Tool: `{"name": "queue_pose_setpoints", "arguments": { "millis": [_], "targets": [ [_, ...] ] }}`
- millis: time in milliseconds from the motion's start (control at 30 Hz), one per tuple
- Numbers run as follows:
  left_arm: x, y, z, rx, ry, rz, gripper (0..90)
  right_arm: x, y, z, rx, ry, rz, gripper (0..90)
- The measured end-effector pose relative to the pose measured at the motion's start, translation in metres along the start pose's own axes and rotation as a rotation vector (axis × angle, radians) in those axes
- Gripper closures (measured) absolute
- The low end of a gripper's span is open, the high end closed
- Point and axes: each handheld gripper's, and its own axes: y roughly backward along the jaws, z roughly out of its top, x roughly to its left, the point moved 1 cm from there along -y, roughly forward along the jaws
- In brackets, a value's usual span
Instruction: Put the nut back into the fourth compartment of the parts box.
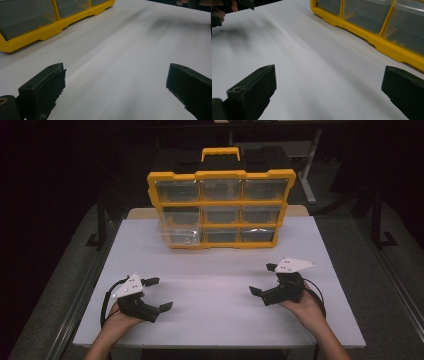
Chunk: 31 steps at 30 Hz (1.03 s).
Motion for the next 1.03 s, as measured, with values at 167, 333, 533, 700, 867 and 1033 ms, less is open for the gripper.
{"name": "queue_pose_setpoints", "arguments": {
  "millis": [167,333,533,700,867,1033],
  "targets": [
    [-0.001,-0.001,-0.001,0.000,0.006,-0.001,2.0,0.000,0.005,-0.017,0.007,-0.027,-0.007,0.0],
    [0.000,-0.001,-0.002,0.007,0.002,-0.004,2.0,0.000,0.010,-0.032,0.035,-0.024,-0.031,0.0],
    [0.000,-0.002,-0.002,0.009,-0.002,-0.003,2.0,0.001,0.019,-0.045,0.044,-0.025,-0.053,0.0],
    [-0.001,-0.003,-0.003,0.012,-0.001,-0.006,2.0,-0.001,0.024,-0.040,0.014,-0.025,-0.055,0.0],
    [-0.002,-0.004,-0.004,0.013,0.003,-0.006,2.0,-0.003,0.028,-0.039,-0.008,-0.023,-0.060,0.0],
    [0.000,-0.003,-0.004,0.021,-0.006,-0.002,2.0,-0.004,0.028,-0.040,-0.002,-0.023,-0.063,0.0]
  ]
}}
